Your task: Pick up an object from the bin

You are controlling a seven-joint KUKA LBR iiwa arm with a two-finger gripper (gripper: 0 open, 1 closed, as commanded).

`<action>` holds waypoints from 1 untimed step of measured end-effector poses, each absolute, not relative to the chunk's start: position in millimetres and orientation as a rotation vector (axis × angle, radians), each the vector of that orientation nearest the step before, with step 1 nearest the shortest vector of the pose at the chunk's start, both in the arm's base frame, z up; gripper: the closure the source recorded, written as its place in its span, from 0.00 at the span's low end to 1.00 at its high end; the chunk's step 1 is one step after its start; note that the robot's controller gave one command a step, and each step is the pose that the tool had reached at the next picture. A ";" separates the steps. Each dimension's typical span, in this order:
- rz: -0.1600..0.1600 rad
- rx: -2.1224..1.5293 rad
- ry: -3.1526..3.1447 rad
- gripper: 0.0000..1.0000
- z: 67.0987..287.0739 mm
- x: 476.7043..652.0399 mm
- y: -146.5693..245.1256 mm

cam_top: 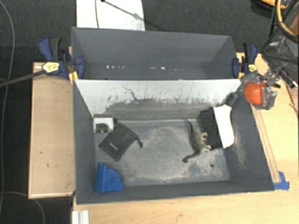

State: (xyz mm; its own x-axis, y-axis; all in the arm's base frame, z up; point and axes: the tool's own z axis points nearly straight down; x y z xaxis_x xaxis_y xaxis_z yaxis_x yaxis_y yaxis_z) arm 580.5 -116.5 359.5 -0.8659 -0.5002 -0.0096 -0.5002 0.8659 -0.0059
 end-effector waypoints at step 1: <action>-0.014 -0.917 2.983 0.00 352.7 568.3 -118.5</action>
Offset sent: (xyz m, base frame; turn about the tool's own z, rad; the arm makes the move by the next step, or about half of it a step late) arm -0.0457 0.0155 -0.0765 -0.2141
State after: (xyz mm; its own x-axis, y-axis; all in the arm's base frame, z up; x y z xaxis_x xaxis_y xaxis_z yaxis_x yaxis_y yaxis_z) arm 568.3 -118.5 352.7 -0.8270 -0.5620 -0.0174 -0.5618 0.8271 -0.0150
